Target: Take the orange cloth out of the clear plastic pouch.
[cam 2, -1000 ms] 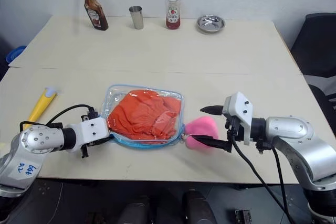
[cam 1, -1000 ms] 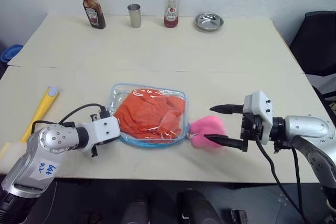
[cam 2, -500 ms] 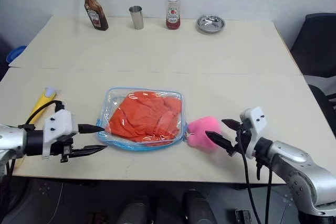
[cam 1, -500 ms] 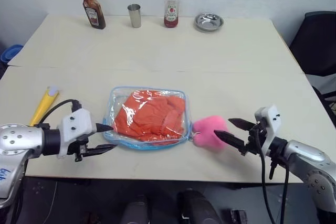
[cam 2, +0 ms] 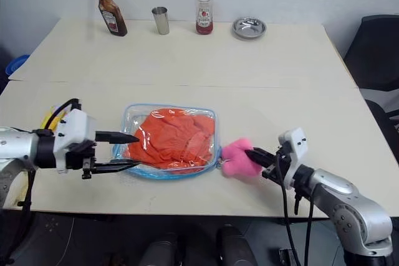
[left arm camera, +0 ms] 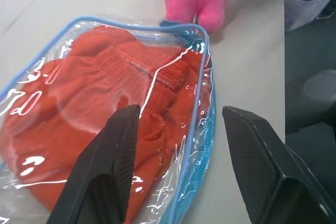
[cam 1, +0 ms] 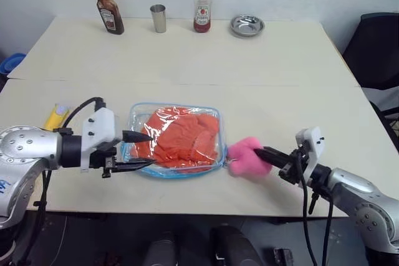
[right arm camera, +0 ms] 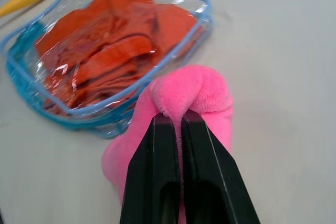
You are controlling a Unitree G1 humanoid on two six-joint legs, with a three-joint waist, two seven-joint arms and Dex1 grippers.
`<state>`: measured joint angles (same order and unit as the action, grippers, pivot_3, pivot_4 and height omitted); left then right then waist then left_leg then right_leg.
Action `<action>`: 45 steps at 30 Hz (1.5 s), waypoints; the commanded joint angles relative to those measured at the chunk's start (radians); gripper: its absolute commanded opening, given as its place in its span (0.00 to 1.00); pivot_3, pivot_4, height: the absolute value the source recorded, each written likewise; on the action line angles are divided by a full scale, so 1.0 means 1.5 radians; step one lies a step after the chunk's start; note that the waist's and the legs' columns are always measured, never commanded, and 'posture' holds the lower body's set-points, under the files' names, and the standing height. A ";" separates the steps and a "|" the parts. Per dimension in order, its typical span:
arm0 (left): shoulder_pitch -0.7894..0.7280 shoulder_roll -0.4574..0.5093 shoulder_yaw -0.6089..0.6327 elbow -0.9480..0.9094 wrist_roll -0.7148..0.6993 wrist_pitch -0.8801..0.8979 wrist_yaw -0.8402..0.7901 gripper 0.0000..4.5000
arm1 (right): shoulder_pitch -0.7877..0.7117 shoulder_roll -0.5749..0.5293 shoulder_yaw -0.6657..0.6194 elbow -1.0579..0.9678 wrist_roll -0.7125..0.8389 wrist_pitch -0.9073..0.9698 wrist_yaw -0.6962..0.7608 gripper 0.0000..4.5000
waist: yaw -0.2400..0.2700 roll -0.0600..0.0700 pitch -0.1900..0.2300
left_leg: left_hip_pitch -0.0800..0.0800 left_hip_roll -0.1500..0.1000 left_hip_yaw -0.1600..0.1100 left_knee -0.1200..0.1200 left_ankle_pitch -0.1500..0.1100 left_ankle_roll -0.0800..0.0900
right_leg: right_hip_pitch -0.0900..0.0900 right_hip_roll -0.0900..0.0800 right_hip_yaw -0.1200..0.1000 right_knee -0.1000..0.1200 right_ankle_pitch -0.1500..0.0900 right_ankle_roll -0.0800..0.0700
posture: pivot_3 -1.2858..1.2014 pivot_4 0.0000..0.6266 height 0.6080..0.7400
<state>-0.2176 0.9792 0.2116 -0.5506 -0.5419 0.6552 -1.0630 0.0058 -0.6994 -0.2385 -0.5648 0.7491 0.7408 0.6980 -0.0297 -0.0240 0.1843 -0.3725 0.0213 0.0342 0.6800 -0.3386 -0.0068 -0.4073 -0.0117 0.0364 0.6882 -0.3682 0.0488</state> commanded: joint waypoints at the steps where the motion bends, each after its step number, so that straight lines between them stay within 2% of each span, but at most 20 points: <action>1: -0.027 -0.005 -0.015 -0.006 0.000 -0.014 0.014 0.59 | -0.007 -0.046 -0.001 -0.037 -0.030 -0.074 0.080 0.00 | 0.000 -0.001 -0.001 | 0.000 0.000 0.000 0.000 0.000 0.000 | 0.000 0.000 0.000 0.000 0.000 0.000 | 0.52 0.24 1.00; 5: -0.049 -0.005 -0.039 0.008 0.001 -0.022 0.014 0.59 | -0.030 -0.103 0.030 -0.029 -0.086 -0.157 0.164 0.00 | 0.000 -0.001 0.000 | 0.000 0.000 0.000 0.000 0.000 0.000 | 0.000 0.001 0.000 0.000 0.000 0.000 | 0.52 0.24 1.00; 10: -0.093 -0.020 -0.092 0.036 0.012 -0.035 0.010 0.59 | -0.111 -0.140 0.103 0.003 -0.192 -0.302 0.254 0.00 | 0.000 -0.001 0.000 | 0.000 0.000 0.000 0.000 0.000 0.000 | 0.000 0.001 0.000 0.000 0.000 0.000 | 0.52 0.24 1.00; 17: -0.136 -0.039 -0.133 0.072 0.034 -0.058 0.006 0.59 | -0.199 -0.122 0.205 0.062 -0.302 -0.495 0.331 0.00 | 0.000 -0.001 0.000 | 0.000 0.000 0.000 0.001 0.001 -0.002 | 0.000 0.001 0.000 0.000 0.000 0.000 | 0.52 0.24 1.00; 21: -0.135 -0.031 -0.126 0.076 0.033 -0.063 0.001 0.59 | -0.245 -0.091 0.280 0.100 -0.348 -0.519 0.345 0.00 | -0.001 -0.001 0.000 | 0.000 0.000 0.000 0.001 0.001 -0.002 | 0.000 0.001 0.000 0.000 0.000 0.000 | 0.52 0.24 1.00; 29: -0.108 0.001 -0.089 0.069 0.027 -0.067 -0.014 0.59 | -0.300 -0.029 0.357 0.125 -0.341 -0.470 0.364 0.00 | -0.001 -0.001 0.000 | 0.000 0.001 0.000 0.001 0.001 -0.003 | 0.000 0.000 0.000 0.000 0.000 0.000 | 0.52 0.24 1.00; 32: -0.094 0.009 -0.083 0.067 0.034 -0.075 -0.015 0.59 | -0.310 0.011 0.378 0.125 -0.346 -0.454 0.350 0.16 | -0.001 -0.001 0.000 | 0.000 0.001 0.000 0.001 0.001 -0.003 | 0.000 0.000 0.000 0.001 0.000 0.000 | 0.52 0.24 1.00; 38: -0.088 0.009 -0.089 0.061 0.032 -0.082 -0.020 0.59 | -0.301 0.012 0.368 0.123 -0.333 -0.432 0.354 0.63 | 0.000 -0.001 0.000 | 0.000 0.000 0.000 0.001 0.001 -0.003 | 0.000 0.000 0.000 0.001 0.000 0.000 | 0.52 0.24 1.00; 42: -0.113 -0.002 -0.120 0.072 0.031 -0.089 -0.039 0.59 | -0.290 -0.012 0.329 0.084 -0.318 -0.420 0.346 0.94 | 0.001 -0.001 0.000 | 0.000 0.000 0.000 0.001 0.001 -0.003 | 0.000 0.000 0.000 0.001 0.000 0.000 | 0.52 0.24 1.00; 43: -0.124 -0.007 -0.132 0.078 0.030 -0.088 -0.046 0.59 | -0.290 -0.020 0.313 0.070 -0.309 -0.411 0.343 0.99 | 0.001 -0.001 0.000 | 0.000 0.000 0.000 0.001 0.001 -0.003 | 0.000 0.000 0.000 0.000 0.000 0.000 | 0.52 0.24 1.00; 45: -0.149 -0.016 -0.155 0.092 0.027 -0.086 -0.064 0.59 | -0.293 -0.036 0.282 0.044 -0.287 -0.388 0.339 0.99 | 0.001 -0.001 0.000 | 0.000 0.000 0.000 0.001 0.001 -0.003 | 0.000 0.000 0.000 0.001 0.000 0.000 | 0.52 0.24 1.00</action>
<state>-0.4131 0.9602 -0.0062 -0.4152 -0.4917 0.5362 -1.1347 -0.4218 -0.7345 0.2455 -0.4326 0.2711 0.1380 1.2163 -0.0279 -0.0253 0.1837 -0.3728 0.0214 0.0339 0.6823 -0.3364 -0.0107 -0.4077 -0.0118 0.0358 0.6891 -0.3682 0.0488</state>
